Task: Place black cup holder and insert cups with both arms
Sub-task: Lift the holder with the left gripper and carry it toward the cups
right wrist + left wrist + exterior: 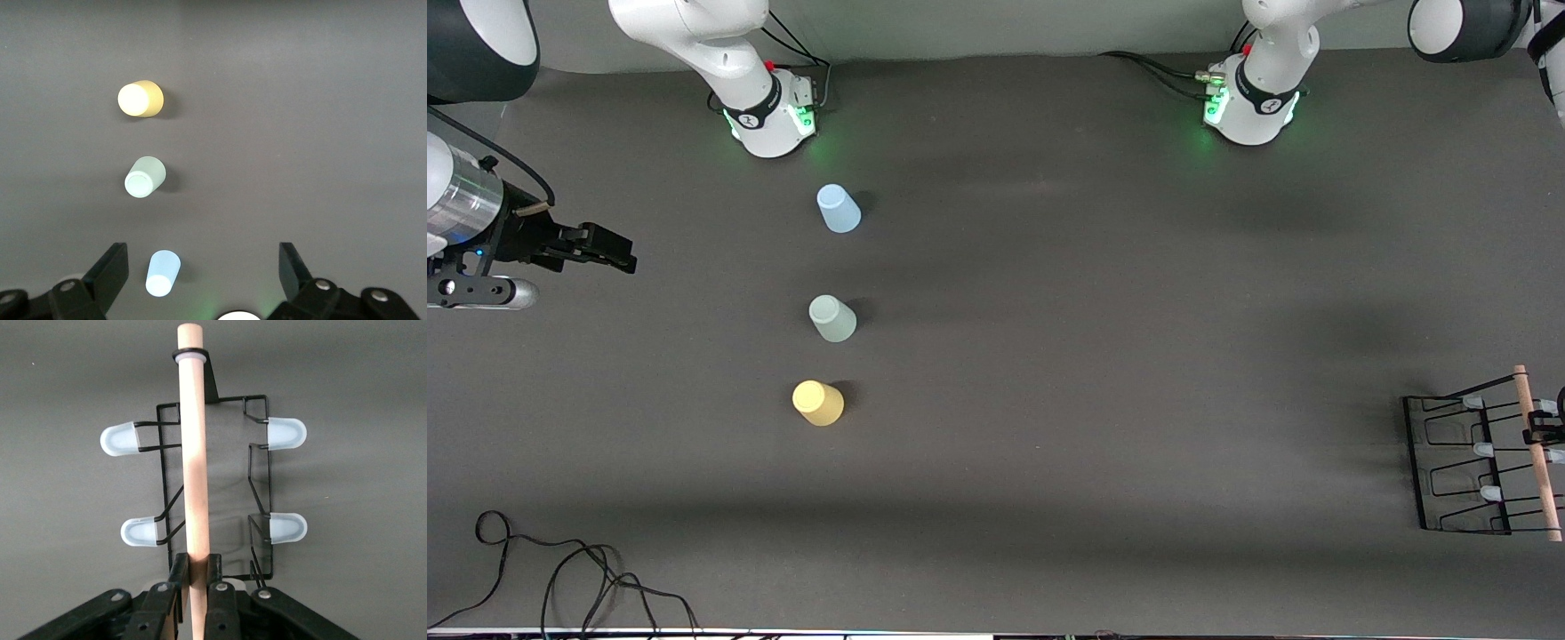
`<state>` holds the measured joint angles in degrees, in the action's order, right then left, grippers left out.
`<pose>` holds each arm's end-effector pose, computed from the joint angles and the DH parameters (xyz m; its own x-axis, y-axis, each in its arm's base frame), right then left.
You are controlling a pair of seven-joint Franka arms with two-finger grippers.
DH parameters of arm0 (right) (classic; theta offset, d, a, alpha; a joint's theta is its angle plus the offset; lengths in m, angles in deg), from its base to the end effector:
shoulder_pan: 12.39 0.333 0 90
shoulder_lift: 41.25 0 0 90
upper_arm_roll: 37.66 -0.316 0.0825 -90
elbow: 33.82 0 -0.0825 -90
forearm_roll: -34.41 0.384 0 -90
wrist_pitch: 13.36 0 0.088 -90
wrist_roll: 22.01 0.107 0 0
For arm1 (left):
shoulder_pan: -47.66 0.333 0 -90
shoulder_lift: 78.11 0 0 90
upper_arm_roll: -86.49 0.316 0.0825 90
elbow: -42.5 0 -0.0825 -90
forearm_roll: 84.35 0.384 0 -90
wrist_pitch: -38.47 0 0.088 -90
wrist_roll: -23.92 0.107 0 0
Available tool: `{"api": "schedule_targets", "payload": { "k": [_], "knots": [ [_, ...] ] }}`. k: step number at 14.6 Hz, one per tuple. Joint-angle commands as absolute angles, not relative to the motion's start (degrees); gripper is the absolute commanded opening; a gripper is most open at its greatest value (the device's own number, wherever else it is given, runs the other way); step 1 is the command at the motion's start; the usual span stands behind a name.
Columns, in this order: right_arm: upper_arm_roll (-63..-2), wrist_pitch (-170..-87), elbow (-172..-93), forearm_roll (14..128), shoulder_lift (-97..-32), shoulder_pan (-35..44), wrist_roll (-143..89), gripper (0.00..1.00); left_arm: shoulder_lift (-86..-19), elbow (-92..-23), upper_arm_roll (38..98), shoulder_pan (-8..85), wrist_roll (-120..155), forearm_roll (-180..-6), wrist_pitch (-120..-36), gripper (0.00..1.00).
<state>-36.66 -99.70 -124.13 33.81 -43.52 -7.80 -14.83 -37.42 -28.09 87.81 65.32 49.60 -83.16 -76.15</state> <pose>0.5571 0.0340 0.5947 0.9923 -0.0637 -0.1064 -0.0614 -0.9978 0.0246 0.7107 0.2410 0.3548 0.9906 -0.1316 0.0375 -0.1294 -0.9900 -0.0562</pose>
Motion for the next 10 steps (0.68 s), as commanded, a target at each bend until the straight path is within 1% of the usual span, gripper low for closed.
{"api": "schedule_targets", "payload": {
  "k": [1, 3, 7, 10],
  "knots": [
    [-36.5, -98.5, -122.8, 32.6, -44.2, -7.5, -15.8, 1.00, -36.4, -25.4, 87.8, 64.9, 50.0, -83.5, -74.0, 0.00],
    [-36.5, -98.5, -122.8, 32.6, -44.2, -7.5, -15.8, 1.00, -37.1, -24.6, 87.5, 64.8, 49.9, -83.5, -71.8, 0.00],
    [-36.5, -98.5, -122.8, 32.6, -44.2, -7.5, -15.8, 1.00, -37.9, -20.7, 87.5, 63.8, 48.7, -83.5, -63.2, 0.00],
    [-36.4, -98.5, -122.8, 32.6, -44.2, -7.5, -15.8, 1.00, -39.0, -20.9, 87.2, 61.6, 42.8, -83.5, -62.4, 0.00]
  ]
}}
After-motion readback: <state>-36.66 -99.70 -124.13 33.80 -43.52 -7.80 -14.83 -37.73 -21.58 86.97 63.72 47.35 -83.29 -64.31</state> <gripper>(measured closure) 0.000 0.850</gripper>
